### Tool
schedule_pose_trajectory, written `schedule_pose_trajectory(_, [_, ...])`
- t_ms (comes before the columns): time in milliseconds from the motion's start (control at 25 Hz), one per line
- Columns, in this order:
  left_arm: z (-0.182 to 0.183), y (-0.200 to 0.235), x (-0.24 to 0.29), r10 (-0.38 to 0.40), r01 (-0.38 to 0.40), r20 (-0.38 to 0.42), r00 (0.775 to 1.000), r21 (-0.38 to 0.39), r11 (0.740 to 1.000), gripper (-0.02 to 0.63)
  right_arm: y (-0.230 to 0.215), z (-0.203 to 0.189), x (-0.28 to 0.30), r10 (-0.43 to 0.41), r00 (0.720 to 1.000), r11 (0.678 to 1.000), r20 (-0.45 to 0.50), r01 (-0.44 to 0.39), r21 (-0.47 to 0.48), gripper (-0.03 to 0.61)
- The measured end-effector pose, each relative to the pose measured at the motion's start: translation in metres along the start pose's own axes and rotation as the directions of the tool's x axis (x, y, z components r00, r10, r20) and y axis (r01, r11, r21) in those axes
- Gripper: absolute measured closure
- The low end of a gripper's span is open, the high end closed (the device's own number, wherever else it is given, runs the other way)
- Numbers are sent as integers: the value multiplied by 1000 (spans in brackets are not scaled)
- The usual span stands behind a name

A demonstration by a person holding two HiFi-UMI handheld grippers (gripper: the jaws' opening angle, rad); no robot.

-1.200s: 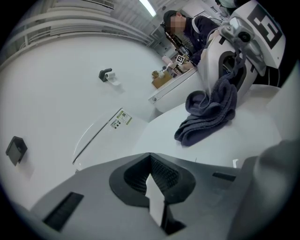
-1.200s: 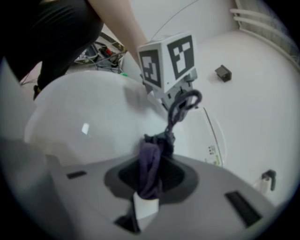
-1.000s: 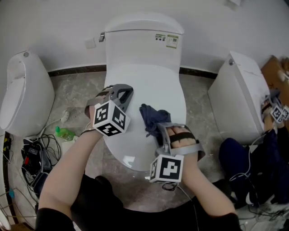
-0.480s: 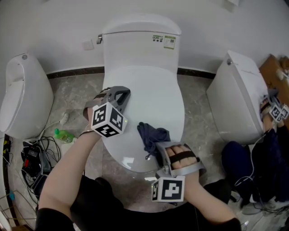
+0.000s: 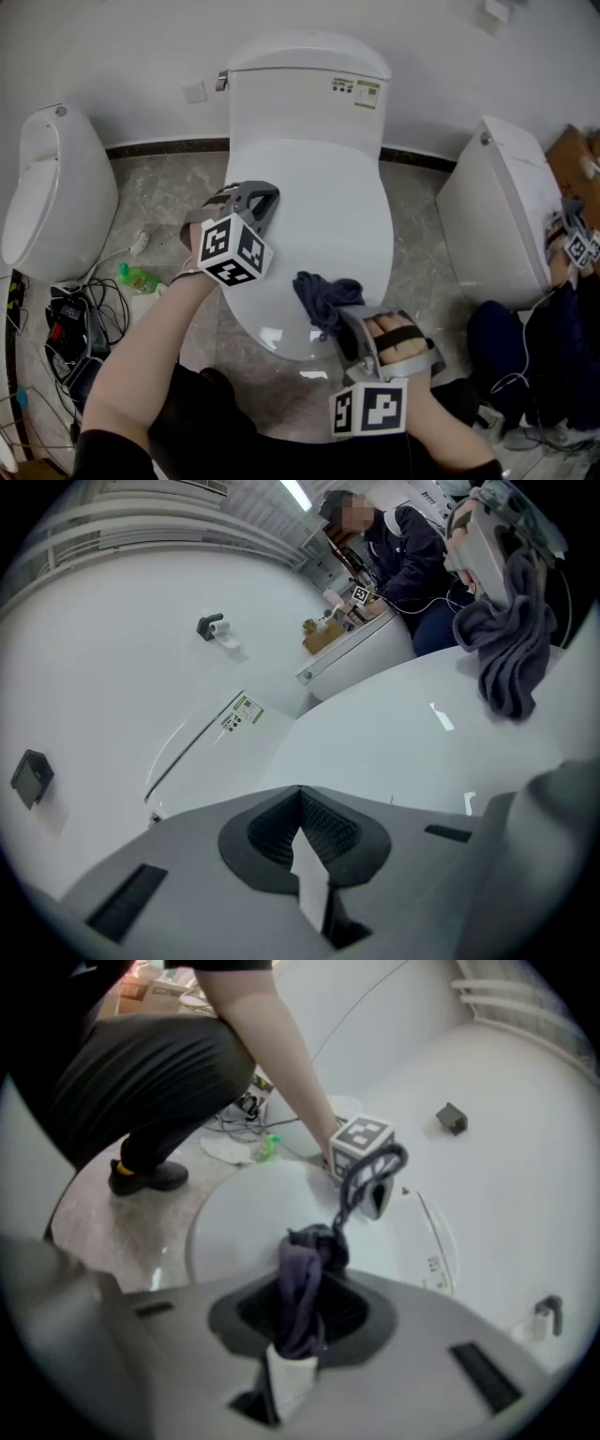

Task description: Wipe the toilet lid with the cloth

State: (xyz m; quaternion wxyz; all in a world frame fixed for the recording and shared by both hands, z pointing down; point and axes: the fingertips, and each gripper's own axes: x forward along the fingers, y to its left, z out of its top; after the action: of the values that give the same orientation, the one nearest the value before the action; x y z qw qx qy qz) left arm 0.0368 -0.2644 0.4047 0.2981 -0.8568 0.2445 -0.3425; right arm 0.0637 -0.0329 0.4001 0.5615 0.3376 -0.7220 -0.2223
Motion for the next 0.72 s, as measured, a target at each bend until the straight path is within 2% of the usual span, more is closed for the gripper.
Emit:
schedule_pose_trajectory(200, [2,5,-3,10,-10,4,1000,-1,1000,603,-77,8,5,-130,991,991,14,130,-15,497])
schedule_pose_trajectory(360, [1,9,-8,18,-18,2,1000,-7,1000,603,-148,14,35,-212,977,977,-6,212,-33,497])
schedule_pose_trajectory(520, [3,13,-12,25,-25,1,1000,-13,1000,603,-208,26,88,-258,966,964,-16,256,-71,497])
schedule_pose_trajectory(720, [8,18,-19,38,-38,-2,999,-7,999,603,-260,40,149,-273,961,959,-32,270,-85,497])
